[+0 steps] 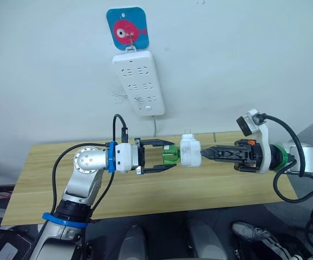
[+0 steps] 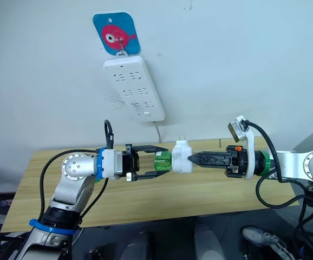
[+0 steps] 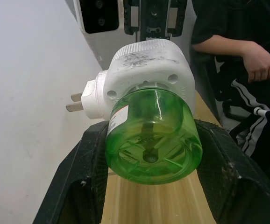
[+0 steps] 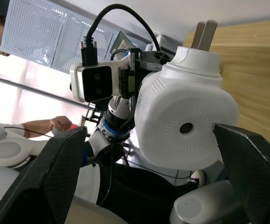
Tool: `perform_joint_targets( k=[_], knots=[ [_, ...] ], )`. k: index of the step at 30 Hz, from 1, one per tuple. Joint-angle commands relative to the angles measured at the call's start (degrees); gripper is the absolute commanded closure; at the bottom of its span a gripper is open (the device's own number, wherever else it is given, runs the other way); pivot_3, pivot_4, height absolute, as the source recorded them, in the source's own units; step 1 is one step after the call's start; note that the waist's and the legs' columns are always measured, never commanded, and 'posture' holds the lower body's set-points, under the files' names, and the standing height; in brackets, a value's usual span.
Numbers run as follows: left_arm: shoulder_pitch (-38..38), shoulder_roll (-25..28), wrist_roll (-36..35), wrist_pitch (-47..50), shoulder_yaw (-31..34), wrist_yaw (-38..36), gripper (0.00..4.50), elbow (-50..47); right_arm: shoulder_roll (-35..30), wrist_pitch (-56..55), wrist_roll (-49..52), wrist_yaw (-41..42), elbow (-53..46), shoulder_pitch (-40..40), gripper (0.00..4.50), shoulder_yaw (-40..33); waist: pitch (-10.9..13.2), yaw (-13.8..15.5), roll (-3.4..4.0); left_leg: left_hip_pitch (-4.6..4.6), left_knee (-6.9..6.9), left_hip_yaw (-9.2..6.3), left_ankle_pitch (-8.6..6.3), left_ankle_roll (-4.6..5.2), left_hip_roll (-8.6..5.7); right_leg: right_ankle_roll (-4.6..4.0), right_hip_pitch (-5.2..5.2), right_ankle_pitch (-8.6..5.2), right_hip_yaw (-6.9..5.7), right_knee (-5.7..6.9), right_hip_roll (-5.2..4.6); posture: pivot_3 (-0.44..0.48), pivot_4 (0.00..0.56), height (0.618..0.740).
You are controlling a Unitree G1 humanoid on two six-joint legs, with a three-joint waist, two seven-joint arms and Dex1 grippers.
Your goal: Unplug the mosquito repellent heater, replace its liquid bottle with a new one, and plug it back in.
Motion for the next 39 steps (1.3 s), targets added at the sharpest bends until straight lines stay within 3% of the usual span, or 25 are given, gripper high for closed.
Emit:
perform_joint_targets(
  k=[1, 7, 29, 32, 35, 39],
  knots=[
    [-0.12, -0.25, -1.34, -1.45, -0.18, 0.19, 2.23, -2.64, -1.78, 2.37, -2.03, 3.55, 0.19, 0.02, 0.00, -1.60, 0.00, 0.01, 0.00, 0.00, 0.00, 0.00, 0.00, 0.00, 0.00, 0.00, 0.00, 0.00, 0.00, 0.01, 0.00, -0.150, 0.205, 0.725],
    [-0.23, -0.45, -1.69, -1.41, -0.65, 0.59, 2.23, -3.01, -0.11, 2.38, -4.37, 6.29, 0.40, 0.67, 0.00, -1.97, 0.00, -0.01, 0.00, 0.02, 0.01, 0.01, 0.00, 0.00, 0.01, 0.00, 0.00, 0.00, 0.01, 0.02, 0.01, -0.148, 0.199, 0.725],
    [0.65, -0.92, -2.21, -1.99, -1.63, 0.43, 2.23, -3.27, 9.37, -0.53, 2.11, -1.53, 1.09, -4.54, 0.00, 1.96, 0.00, -0.02, 0.00, 0.00, 0.02, -0.02, 0.00, 0.00, 0.01, 0.00, 0.00, 0.01, -0.01, 0.03, 0.01, -0.141, 0.195, 0.725],
    [0.70, -0.96, -2.18, -1.66, -1.58, 0.75, 2.23, -3.29, 9.84, -0.61, 2.70, -2.18, 1.42, -5.10, 0.51, 2.35, 0.00, -0.02, 0.00, 0.00, 0.02, -0.02, 0.00, 0.00, 0.01, 0.00, 0.00, 0.01, -0.01, 0.04, 0.01, -0.138, 0.197, 0.725],
    [0.59, -0.22, -3.09, 1.85, -1.68, 1.31, 2.23, -4.75, 10.18, -0.57, 2.87, -2.78, 0.59, -5.21, 1.36, 2.40, 0.00, -0.02, 0.00, 0.00, 0.02, -0.02, 0.00, 0.00, 0.01, 0.00, 0.00, 0.01, -0.01, 0.03, 0.01, -0.135, 0.198, 0.725],
    [-0.38, 4.23, -6.84, 18.43, -2.20, 2.75, 2.23, -9.70, 10.43, -0.80, 2.02, -3.20, -0.85, -5.02, 1.36, 2.09, 0.01, -0.08, -0.01, -0.01, 0.01, -0.06, 0.00, 0.00, 0.01, 0.00, 0.00, 0.01, -0.03, 0.04, 0.01, -0.134, 0.201, 0.725]
  ],
)
